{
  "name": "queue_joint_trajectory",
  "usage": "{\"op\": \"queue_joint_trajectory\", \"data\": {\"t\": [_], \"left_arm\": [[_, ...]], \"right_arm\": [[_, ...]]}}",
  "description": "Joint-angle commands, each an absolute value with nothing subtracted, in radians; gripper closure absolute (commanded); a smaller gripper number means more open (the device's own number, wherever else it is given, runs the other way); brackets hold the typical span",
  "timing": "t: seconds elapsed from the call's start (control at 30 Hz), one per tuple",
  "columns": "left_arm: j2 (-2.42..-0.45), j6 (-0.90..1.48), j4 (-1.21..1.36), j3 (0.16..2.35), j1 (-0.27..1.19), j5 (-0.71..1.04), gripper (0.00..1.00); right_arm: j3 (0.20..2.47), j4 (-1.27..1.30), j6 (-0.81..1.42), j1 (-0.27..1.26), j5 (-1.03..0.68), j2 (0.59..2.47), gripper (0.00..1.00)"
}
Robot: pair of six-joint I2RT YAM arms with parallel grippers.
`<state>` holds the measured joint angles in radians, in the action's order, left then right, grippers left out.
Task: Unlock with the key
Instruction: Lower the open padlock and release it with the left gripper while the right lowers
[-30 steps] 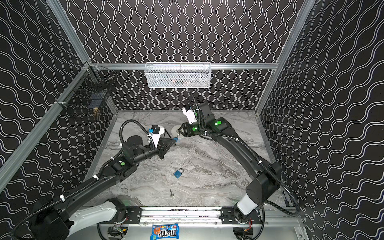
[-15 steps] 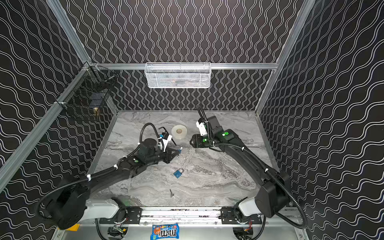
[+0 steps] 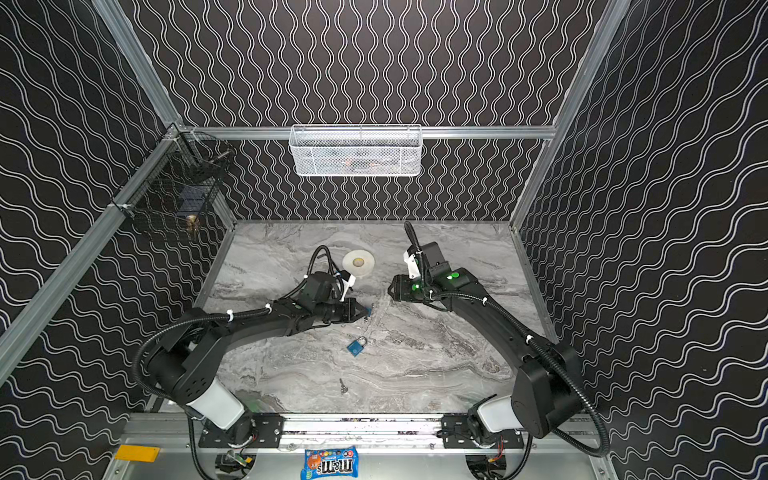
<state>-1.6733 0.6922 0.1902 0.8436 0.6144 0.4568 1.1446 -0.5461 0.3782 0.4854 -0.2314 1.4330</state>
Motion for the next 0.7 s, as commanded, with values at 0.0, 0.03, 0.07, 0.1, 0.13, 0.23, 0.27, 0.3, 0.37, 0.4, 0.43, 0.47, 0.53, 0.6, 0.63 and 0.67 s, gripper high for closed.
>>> {"op": "queue_joint_trajectory", "data": {"t": [0.0, 0.03, 0.07, 0.1, 0.13, 0.23, 0.27, 0.3, 0.37, 0.4, 0.43, 0.47, 0.53, 0.6, 0.63, 0.67], "left_arm": [[-1.723, 0.752, 0.243, 0.865, 0.613, 0.503, 1.0], [-1.736, 0.76, 0.242, 0.873, 0.613, 0.505, 1.0], [-1.749, 0.763, 0.242, 0.882, 0.612, 0.506, 1.0], [-1.762, 0.767, 0.247, 0.886, 0.612, 0.503, 1.0], [-1.771, 0.775, 0.25, 0.89, 0.612, 0.511, 1.0], [-1.81, 0.808, 0.307, 0.893, 0.609, 0.543, 1.0], [-1.819, 0.818, 0.322, 0.891, 0.61, 0.548, 1.0], [-1.825, 0.825, 0.33, 0.89, 0.605, 0.549, 1.0], [-1.83, 0.828, 0.332, 0.884, 0.598, 0.548, 1.0], [-1.831, 0.832, 0.33, 0.881, 0.59, 0.549, 1.0], [-1.832, 0.832, 0.33, 0.878, 0.586, 0.548, 1.0], [-1.833, 0.83, 0.323, 0.877, 0.578, 0.55, 1.0], [-1.832, 0.823, 0.309, 0.876, 0.57, 0.546, 1.0], [-1.836, 0.804, 0.261, 0.885, 0.564, 0.533, 1.0], [-1.838, 0.797, 0.241, 0.888, 0.562, 0.53, 1.0], [-1.841, 0.792, 0.228, 0.89, 0.558, 0.529, 1.0]], "right_arm": [[1.129, -0.507, 0.387, 0.483, -0.247, 1.438, 0.38], [1.125, -0.503, 0.388, 0.482, -0.245, 1.441, 0.38], [1.123, -0.504, 0.389, 0.481, -0.241, 1.445, 0.38], [1.12, -0.505, 0.391, 0.48, -0.238, 1.45, 0.38], [1.114, -0.503, 0.391, 0.479, -0.239, 1.453, 0.38], [1.105, -0.491, 0.391, 0.478, -0.247, 1.464, 0.38], [1.104, -0.49, 0.39, 0.477, -0.246, 1.468, 0.38], [1.105, -0.491, 0.389, 0.477, -0.245, 1.472, 0.38], [1.102, -0.488, 0.387, 0.477, -0.246, 1.475, 0.38], [1.101, -0.486, 0.388, 0.477, -0.247, 1.476, 0.38], [1.101, -0.486, 0.387, 0.476, -0.245, 1.478, 0.38], [1.102, -0.486, 0.387, 0.476, -0.248, 1.479, 0.38], [1.105, -0.485, 0.386, 0.476, -0.253, 1.483, 0.38], [1.106, -0.485, 0.387, 0.476, -0.253, 1.486, 0.38], [1.105, -0.484, 0.385, 0.476, -0.254, 1.485, 0.38], [1.104, -0.485, 0.387, 0.476, -0.256, 1.486, 0.38]]}}
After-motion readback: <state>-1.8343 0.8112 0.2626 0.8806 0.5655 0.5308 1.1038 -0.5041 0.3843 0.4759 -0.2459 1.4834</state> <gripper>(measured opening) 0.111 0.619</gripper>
